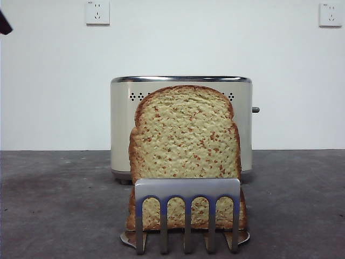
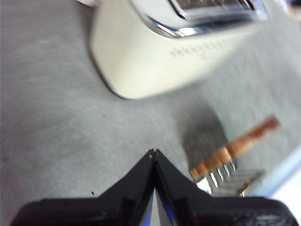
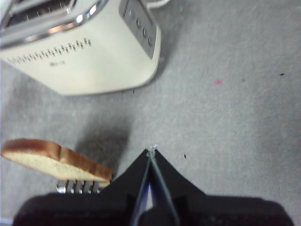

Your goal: Pick up a slice of bread from the rack,put the bread on the toaster,press the button

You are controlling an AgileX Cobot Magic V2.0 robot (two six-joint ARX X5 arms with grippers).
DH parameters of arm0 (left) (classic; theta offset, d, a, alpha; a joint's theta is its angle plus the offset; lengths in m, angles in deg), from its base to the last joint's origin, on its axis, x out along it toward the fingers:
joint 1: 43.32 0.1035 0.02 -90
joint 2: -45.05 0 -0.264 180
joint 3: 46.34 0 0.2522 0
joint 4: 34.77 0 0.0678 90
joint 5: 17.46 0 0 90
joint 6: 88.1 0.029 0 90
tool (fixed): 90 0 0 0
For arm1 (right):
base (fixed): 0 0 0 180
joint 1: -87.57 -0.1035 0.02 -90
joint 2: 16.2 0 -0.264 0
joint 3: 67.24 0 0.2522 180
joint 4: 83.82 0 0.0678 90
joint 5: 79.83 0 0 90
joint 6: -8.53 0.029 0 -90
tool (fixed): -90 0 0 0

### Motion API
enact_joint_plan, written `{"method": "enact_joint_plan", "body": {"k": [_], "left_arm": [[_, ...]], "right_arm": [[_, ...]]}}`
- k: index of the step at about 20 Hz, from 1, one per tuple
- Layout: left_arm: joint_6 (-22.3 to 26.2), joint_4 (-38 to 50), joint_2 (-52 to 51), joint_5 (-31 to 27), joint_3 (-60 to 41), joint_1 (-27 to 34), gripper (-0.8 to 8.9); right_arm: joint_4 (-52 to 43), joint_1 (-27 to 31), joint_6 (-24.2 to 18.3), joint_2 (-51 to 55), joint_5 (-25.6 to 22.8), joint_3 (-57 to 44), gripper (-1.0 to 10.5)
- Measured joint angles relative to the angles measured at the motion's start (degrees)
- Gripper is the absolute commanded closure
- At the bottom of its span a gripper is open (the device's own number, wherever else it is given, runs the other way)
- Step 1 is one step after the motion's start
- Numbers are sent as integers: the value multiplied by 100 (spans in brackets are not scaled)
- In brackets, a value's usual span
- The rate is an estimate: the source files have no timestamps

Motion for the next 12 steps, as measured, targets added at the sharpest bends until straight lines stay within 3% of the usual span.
{"method": "enact_joint_plan", "body": {"k": [7, 10, 11, 12], "left_arm": [[817, -1117, 1217, 201, 1180, -1078, 814], [1073, -1532, 1742, -79, 1786, -1773, 812], [1154, -1624, 1917, -256, 2000, -2033, 787], [1207, -1679, 2090, -411, 2223, -2293, 702]], "right_arm": [[326, 0, -553, -1375, 356, 597, 946], [310, 0, -678, -1709, 363, 898, 946], [308, 0, -730, -1797, 361, 981, 946], [308, 0, -778, -1869, 361, 1062, 946]]}}
